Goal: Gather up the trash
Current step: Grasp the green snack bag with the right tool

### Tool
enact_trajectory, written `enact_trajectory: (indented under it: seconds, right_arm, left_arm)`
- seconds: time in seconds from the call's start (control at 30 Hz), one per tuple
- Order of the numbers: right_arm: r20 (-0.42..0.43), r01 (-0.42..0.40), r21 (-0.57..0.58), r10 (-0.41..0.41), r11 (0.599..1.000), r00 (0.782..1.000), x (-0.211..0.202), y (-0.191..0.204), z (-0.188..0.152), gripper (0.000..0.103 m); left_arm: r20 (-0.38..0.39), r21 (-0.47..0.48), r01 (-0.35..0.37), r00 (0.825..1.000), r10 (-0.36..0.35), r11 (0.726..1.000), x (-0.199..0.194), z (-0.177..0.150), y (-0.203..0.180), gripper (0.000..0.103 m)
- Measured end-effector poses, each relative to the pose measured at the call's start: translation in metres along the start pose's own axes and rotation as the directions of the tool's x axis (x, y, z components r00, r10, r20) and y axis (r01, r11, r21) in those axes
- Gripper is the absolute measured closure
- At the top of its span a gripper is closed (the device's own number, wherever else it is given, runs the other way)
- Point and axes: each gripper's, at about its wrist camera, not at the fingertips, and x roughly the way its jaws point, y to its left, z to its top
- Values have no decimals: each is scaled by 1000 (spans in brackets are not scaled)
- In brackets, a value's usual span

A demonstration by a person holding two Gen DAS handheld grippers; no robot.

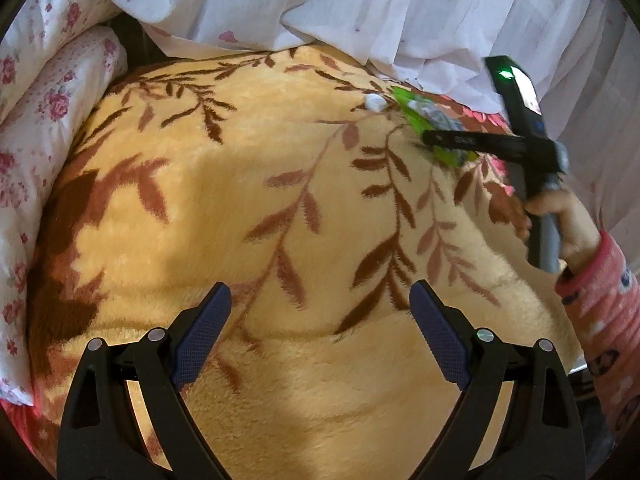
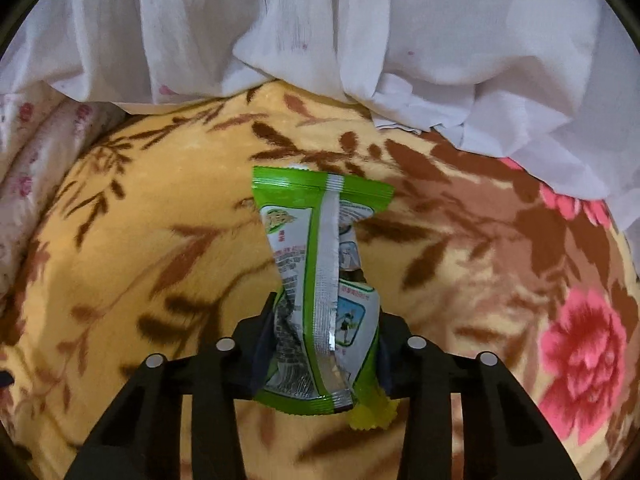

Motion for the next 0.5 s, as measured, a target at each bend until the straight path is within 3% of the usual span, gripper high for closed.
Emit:
enact_trajectory:
  seconds: [0.27,0.5]
  right_arm:
    - [89,-64,52,59,997,994,-74,-22,-42,63]
    - [159,-75,77,63,994,985,-130,-39,-88,63]
  left_arm:
    - [30,6,30,999,-31,1000,16,27,-20,15]
    - [99,63,22,995,-28,998,63,81,-51,15]
